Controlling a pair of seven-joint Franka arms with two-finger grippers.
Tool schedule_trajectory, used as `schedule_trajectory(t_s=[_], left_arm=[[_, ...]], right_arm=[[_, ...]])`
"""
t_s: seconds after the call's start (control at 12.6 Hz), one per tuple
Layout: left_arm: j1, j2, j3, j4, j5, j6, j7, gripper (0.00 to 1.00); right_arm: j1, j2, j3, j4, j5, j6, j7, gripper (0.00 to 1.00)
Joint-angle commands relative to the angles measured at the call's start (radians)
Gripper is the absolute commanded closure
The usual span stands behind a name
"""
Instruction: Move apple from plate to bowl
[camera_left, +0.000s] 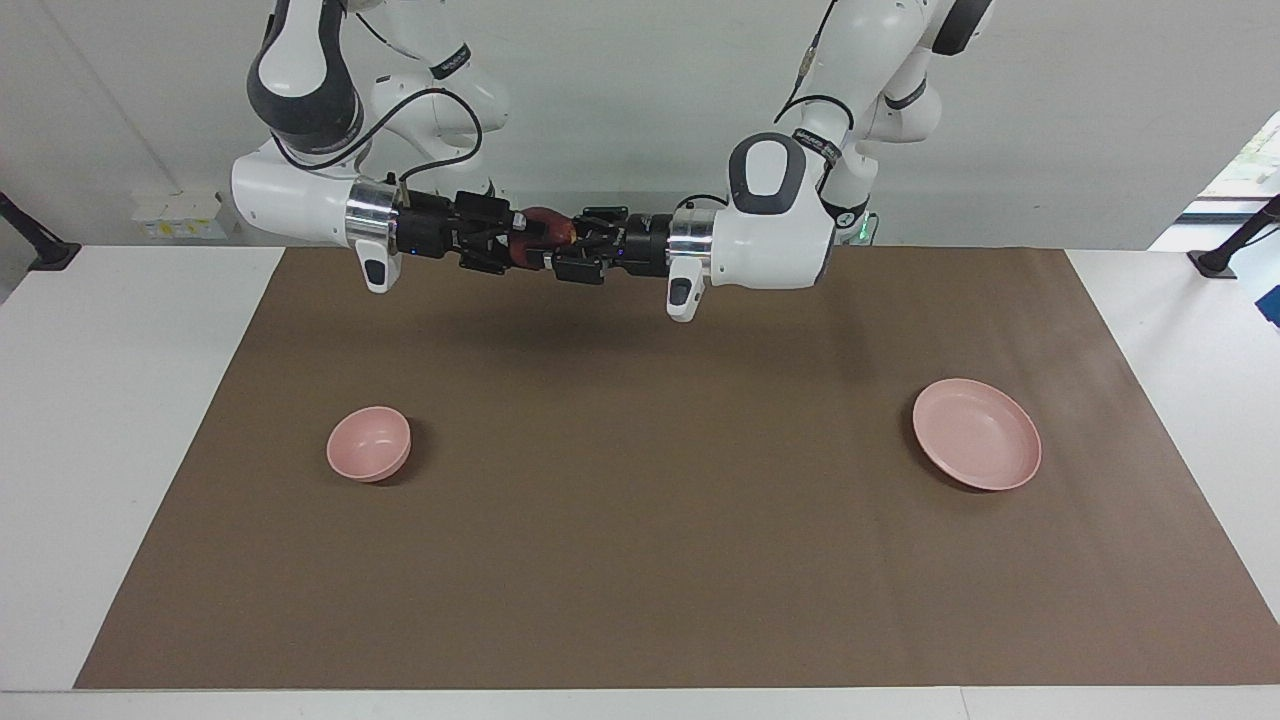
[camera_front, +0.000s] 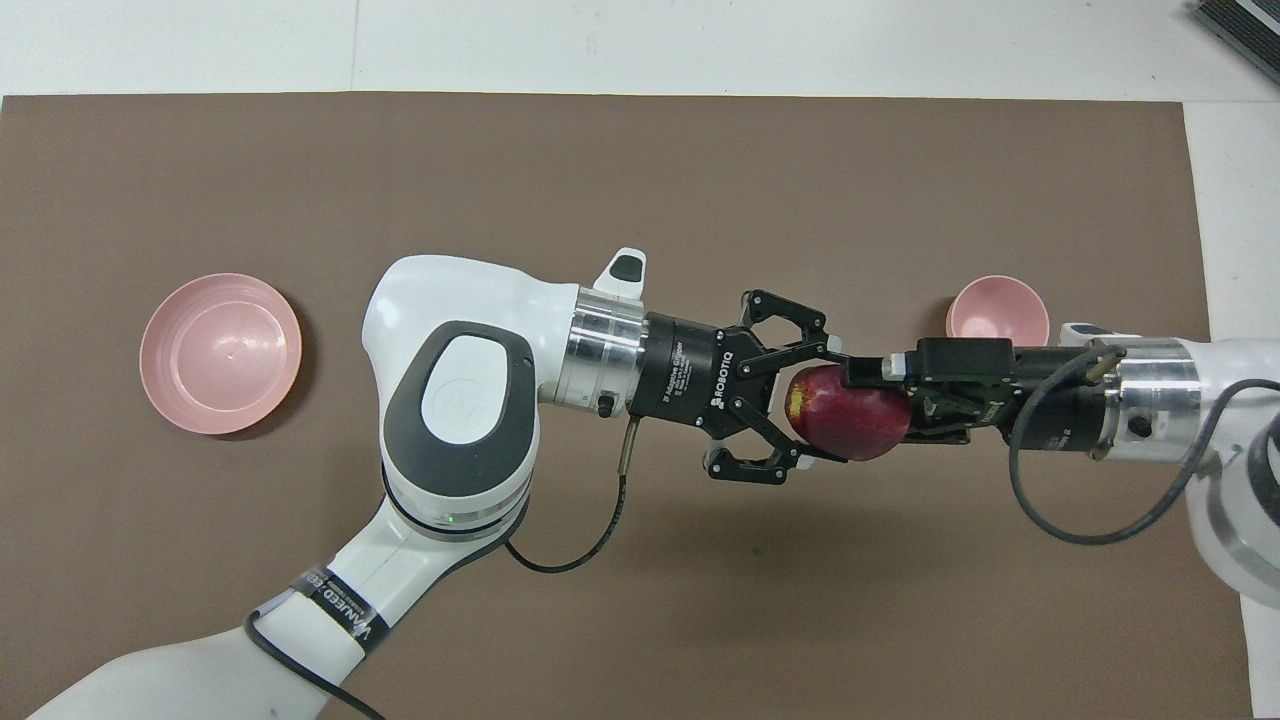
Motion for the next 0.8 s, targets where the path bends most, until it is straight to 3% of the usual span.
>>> schedule_trajectory(t_s=[0.0, 0.08, 0.16, 0.32, 0.4, 0.48, 0.72], left_arm=[[-0.035, -0.006, 0.003, -0.004, -0.014, 0.036, -0.006, 1.00], [-0.037, -0.006, 0.003, -0.004, -0.012, 0.036, -0.004, 1.00], [-0.035, -0.006, 0.003, -0.003, -0.011, 0.036, -0.004, 1.00], [-0.035, -0.008, 0.005, 0.003, -0.005, 0.039, -0.003, 0.95], [-0.034, -0.008, 0.005, 0.003, 0.003, 0.039, -0.003, 0.29], [-0.035, -0.009, 0.006, 0.003, 0.006, 0.047, -0.012, 0.00], [-0.022, -0.009, 0.009, 0.003, 0.047, 0.077, -0.015, 0.00]], right_arm=[[0.001, -0.027, 0.007, -0.018, -0.010, -0.004, 0.013, 0.66], [0.001, -0.027, 0.007, -0.018, -0.012, -0.004, 0.022, 0.86], [0.001, -0.025, 0.007, -0.017, -0.013, -0.004, 0.041, 1.00], [0.001, -0.024, 0.007, -0.015, -0.013, -0.004, 0.044, 1.00], [0.001, -0.022, 0.007, -0.014, -0.013, -0.004, 0.044, 1.00], [0.001, -0.021, 0.007, -0.014, -0.013, -0.003, 0.044, 1.00], [0.001, -0.019, 0.007, -0.012, -0.018, -0.003, 0.044, 1.00]])
